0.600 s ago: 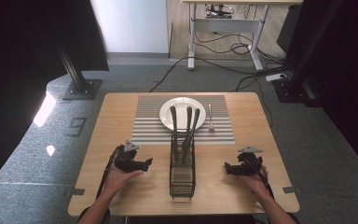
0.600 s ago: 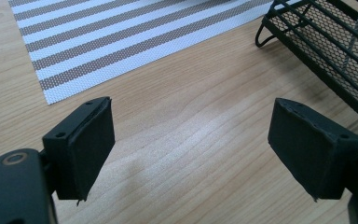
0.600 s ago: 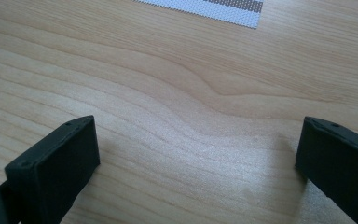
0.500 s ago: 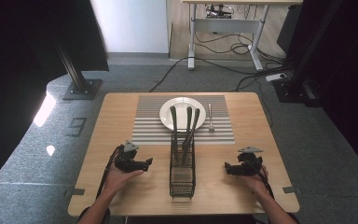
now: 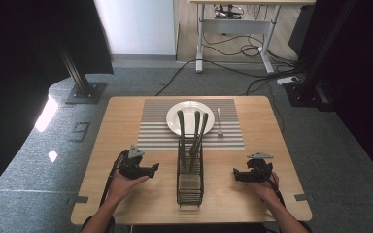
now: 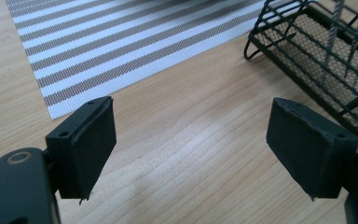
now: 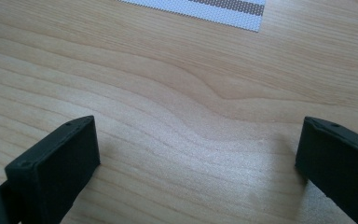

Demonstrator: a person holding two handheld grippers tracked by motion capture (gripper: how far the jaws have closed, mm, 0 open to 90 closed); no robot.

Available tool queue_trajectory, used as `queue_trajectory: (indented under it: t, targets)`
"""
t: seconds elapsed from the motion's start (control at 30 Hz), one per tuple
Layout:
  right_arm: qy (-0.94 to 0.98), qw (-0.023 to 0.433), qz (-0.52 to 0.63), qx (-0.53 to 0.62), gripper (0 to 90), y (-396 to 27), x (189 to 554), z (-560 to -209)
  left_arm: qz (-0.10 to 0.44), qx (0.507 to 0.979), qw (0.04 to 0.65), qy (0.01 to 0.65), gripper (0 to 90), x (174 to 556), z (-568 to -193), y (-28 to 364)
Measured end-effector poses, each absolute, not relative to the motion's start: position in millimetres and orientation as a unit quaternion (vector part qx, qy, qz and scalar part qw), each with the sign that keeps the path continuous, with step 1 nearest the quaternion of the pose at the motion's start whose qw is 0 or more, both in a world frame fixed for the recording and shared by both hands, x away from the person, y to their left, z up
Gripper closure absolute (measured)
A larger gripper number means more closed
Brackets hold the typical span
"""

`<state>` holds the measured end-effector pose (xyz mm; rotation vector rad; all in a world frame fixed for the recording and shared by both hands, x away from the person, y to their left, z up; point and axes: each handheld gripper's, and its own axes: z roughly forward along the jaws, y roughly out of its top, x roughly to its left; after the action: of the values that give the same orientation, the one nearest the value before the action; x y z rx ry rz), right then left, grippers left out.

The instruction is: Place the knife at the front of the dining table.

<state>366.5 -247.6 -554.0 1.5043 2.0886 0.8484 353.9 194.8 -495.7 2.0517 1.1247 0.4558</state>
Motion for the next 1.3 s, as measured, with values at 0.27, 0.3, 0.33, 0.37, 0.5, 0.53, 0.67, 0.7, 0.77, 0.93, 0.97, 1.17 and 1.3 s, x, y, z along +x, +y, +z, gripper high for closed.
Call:
queue_trajectory:
  t: [0.27,0.3,0.33,0.37,0.5,0.53,0.67,0.7,0.77,0.93,0.97,1.17,1.3]
  targets:
    - [0.752,0.215,0.306,0.542,0.0,-247.4,366.4,-554.0,0.174,0.794,0.384,0.438,17.0,351.3,-489.6,195.4]
    - [0.752,0.215,0.306,0.542,0.0,-247.4,366.4,-554.1,0.175,0.794,0.384,0.437,17.0,351.3,-489.3,195.3]
    - [0.752,0.215,0.307,0.542,0.0,-247.4,366.4,-554.3,0.175,0.794,0.384,0.437,17.3,351.4,-488.9,195.1]
    - [0.752,0.215,0.307,0.542,0.0,-247.4,366.4,-554.3,0.175,0.795,0.384,0.437,17.3,351.5,-488.5,195.0]
    - [0.752,0.217,0.309,0.54,0.0,-247.3,366.6,-554.7,0.174,0.794,0.384,0.437,17.4,352.1,-487.9,194.8]
    - [0.752,0.217,0.31,0.54,0.0,-247.2,366.6,-554.7,0.174,0.793,0.385,0.438,17.5,352.1,-487.4,194.7]
    - [0.751,0.218,0.311,0.539,0.0,-247.0,366.6,-555.1,0.173,0.789,0.395,0.438,18.1,351.3,-483.0,193.7]
    - [0.751,0.219,0.312,0.539,0.0,-246.9,366.6,-555.3,0.173,0.788,0.397,0.436,18.2,351.1,-481.4,193.1]
    - [0.75,0.22,0.313,0.539,0.0,-246.7,366.5,-555.6,0.172,0.786,0.403,0.435,18.3,350.9,-478.3,191.7]
    - [0.749,0.222,0.316,0.539,0.0,-246.2,366.3,-556.1,0.175,0.78,0.414,0.435,19.1,354.0,-469.0,190.0]
    - [0.749,0.222,0.316,0.539,0.0,-246.1,366.3,-556.1,0.179,0.778,0.416,0.435,19.1,355.3,-465.6,189.6]
    - [0.749,0.222,0.316,0.539,0.0,-246.0,366.4,-556.1,0.182,0.769,0.433,0.434,20.5,360.0,-452.1,187.6]
    - [0.749,0.222,0.316,0.539,0.0,-246.0,366.4,-556.1,0.184,0.767,0.437,0.431,20.9,361.0,-447.0,185.7]
